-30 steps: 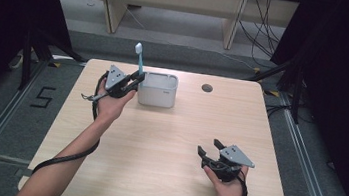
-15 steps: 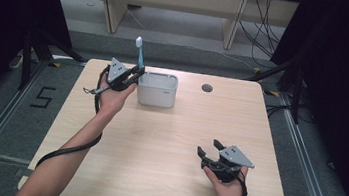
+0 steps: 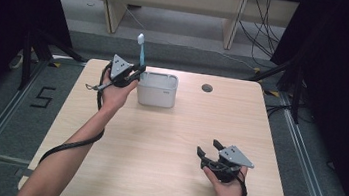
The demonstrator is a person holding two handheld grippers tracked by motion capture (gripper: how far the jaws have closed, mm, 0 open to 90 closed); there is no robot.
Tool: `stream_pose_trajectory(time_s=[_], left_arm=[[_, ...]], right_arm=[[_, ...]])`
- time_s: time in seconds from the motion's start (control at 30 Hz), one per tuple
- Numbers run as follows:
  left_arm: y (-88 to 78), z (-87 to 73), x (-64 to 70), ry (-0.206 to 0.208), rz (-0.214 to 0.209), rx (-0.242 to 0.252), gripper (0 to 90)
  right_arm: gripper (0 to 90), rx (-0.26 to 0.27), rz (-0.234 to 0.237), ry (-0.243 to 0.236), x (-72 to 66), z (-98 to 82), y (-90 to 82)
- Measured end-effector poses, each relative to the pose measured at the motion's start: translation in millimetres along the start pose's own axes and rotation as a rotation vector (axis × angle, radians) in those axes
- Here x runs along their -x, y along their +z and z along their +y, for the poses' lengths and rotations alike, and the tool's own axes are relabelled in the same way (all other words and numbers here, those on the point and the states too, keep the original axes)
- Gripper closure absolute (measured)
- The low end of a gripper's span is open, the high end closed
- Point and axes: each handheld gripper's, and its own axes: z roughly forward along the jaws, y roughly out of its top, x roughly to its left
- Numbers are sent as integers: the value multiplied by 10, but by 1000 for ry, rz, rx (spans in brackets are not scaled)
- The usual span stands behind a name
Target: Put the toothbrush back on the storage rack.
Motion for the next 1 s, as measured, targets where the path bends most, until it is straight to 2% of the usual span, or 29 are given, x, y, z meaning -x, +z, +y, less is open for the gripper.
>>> stream_pose_trajectory(time_s=[0.43,0.47,0.53,0.57,0.6,0.7,0.73,1.0], left_arm=[[22,-142,6,-18,-2,-41,781],[22,-153,2,-17,-1,-44,781],[20,-165,2,-16,-2,-49,780],[20,-169,3,-19,-2,-50,781],[20,-173,3,-21,-2,-52,780],[21,-187,3,-21,0,-58,780],[22,-193,5,-25,0,-61,780],[29,-266,3,-35,8,-86,780]], right_arm=[[333,5,0,-1,3,-9,11],[333,12,1,-25,13,-8,18],[332,0,10,-5,0,-8,14],[332,12,-3,-20,6,-10,21],[332,-7,7,16,-12,-12,12],[332,2,9,0,-4,-15,27],[332,8,23,4,-3,-19,36],[332,-3,12,-1,-4,-19,27]])
